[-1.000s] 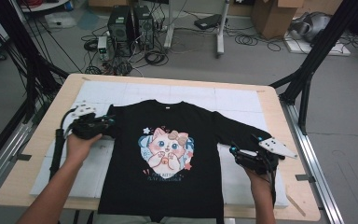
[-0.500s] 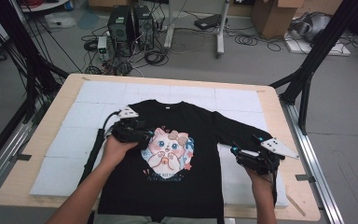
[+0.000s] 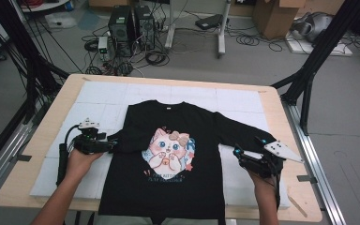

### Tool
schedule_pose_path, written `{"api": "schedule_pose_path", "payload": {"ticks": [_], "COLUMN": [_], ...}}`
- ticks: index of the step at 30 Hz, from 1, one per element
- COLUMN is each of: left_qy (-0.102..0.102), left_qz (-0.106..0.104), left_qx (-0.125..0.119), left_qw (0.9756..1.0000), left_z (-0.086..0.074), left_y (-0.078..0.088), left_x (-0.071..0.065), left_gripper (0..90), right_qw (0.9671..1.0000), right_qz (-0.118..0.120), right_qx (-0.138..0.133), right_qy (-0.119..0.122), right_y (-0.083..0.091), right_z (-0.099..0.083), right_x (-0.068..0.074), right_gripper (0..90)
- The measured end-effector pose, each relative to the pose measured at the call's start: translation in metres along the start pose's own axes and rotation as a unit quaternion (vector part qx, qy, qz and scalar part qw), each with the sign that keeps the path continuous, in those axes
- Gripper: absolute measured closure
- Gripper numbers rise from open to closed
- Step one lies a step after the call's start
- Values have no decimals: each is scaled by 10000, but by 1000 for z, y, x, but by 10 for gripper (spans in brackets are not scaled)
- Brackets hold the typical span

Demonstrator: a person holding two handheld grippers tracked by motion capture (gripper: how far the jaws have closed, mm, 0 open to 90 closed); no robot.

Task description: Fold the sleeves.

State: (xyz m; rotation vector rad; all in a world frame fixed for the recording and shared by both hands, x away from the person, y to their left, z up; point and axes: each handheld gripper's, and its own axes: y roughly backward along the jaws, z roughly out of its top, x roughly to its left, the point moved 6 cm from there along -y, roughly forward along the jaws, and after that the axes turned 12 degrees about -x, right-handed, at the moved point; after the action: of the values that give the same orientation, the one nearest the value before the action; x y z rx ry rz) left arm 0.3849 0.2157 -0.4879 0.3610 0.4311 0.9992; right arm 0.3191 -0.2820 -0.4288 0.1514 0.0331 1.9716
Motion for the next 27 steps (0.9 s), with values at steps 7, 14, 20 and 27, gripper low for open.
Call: {"api": "schedule_pose_path", "payload": {"ticks": [7,14,20,27], "left_qy": [-275,-393,-638,-1018], "left_qz": [-47,-726,-1394,-2106], "left_qx": [-269,-1044,-1161,-624], "left_qw": [9992,9911,9813,9702], "left_z": [4,42,70,73], "left_y": [6,15,6,-29], "left_x": [-5,-45,-92,-153], "left_gripper": [861,871,871,869], "right_qw": [10000,10000,10000,9999], "right_qz": [13,-9,-12,-56], "right_qx": [54,48,23,-12], "right_qy": [-37,-57,-56,-88], "right_y": [-5,-4,-4,-2], "right_z": [-4,-4,-2,-2], "right_x": [-3,-4,-2,-6], "right_gripper": [159,160,160,160]}}
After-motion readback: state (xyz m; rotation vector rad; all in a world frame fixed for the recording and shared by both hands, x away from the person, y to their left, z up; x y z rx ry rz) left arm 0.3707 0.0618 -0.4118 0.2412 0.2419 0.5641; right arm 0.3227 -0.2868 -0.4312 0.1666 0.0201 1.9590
